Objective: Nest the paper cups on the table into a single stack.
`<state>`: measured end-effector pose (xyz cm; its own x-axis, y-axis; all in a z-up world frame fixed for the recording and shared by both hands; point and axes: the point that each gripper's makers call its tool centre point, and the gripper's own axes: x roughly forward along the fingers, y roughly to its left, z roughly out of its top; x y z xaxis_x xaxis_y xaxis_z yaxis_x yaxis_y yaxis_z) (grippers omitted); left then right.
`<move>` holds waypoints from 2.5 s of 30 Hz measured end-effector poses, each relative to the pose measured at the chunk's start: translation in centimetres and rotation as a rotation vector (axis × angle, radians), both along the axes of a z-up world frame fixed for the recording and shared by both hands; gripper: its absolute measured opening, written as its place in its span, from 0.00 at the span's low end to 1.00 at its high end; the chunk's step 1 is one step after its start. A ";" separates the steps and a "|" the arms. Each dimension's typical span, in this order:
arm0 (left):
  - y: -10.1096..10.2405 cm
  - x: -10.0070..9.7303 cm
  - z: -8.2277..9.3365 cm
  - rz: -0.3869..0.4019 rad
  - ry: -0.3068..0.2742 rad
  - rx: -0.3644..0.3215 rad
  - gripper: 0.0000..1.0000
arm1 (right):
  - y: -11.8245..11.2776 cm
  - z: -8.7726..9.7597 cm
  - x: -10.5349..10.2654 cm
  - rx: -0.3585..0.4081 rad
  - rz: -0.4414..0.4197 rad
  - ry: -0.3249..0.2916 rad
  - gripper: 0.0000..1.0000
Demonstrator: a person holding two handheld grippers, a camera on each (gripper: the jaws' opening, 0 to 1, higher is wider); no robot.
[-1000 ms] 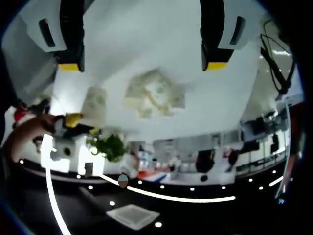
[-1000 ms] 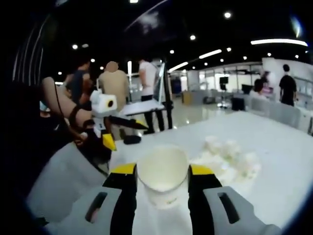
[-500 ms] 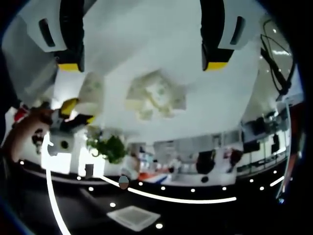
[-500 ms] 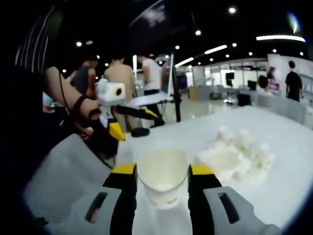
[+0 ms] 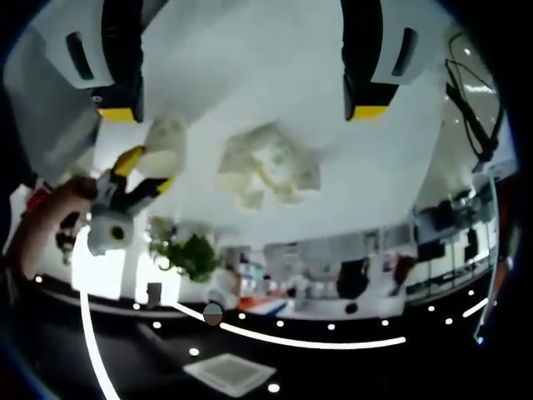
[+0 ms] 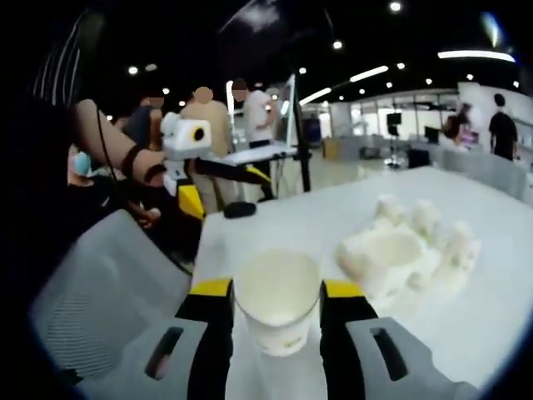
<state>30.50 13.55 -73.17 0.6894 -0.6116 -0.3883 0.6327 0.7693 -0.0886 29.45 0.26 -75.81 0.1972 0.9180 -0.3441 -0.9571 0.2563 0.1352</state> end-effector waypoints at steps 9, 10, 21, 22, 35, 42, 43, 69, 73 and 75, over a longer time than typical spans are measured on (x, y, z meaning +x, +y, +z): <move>0.3 0.1 0.1 0.001 0.008 0.002 1.00 | 0.6 -0.5 0.8 0.005 -0.007 0.015 0.37; 0.4 0.1 0.1 0.003 0.012 0.002 1.00 | 0.7 -0.5 0.9 0.003 -0.006 0.014 0.36; 1.0 0.3 0.1 0.011 0.017 0.003 1.00 | 1.0 -1.3 0.7 -0.015 0.018 -0.006 0.36; 0.9 0.3 0.1 0.009 0.015 0.005 1.00 | 0.9 -1.5 0.6 -0.014 0.017 -0.005 0.36; 0.9 0.3 -0.2 0.007 0.023 0.005 0.99 | 0.9 -2.4 -0.4 -0.016 0.027 0.004 0.36; 0.8 0.1 -0.2 0.007 0.021 0.001 0.99 | 0.8 -2.3 -0.5 -0.015 0.032 0.004 0.37; 0.7 0.0 -0.1 0.006 0.020 0.000 0.99 | 0.8 -2.3 -0.6 -0.017 0.033 0.005 0.37; 0.8 -0.5 -0.1 0.009 0.024 0.006 0.99 | 0.7 -2.2 -1.3 -0.032 0.043 0.004 0.44; 1.1 -0.5 -0.1 0.015 0.024 0.002 0.99 | 0.7 -2.2 -1.4 -0.044 0.049 -0.015 0.45; 1.1 -0.6 -0.2 0.016 0.027 0.002 0.99 | 0.8 -2.2 -1.5 -0.048 0.050 -0.017 0.46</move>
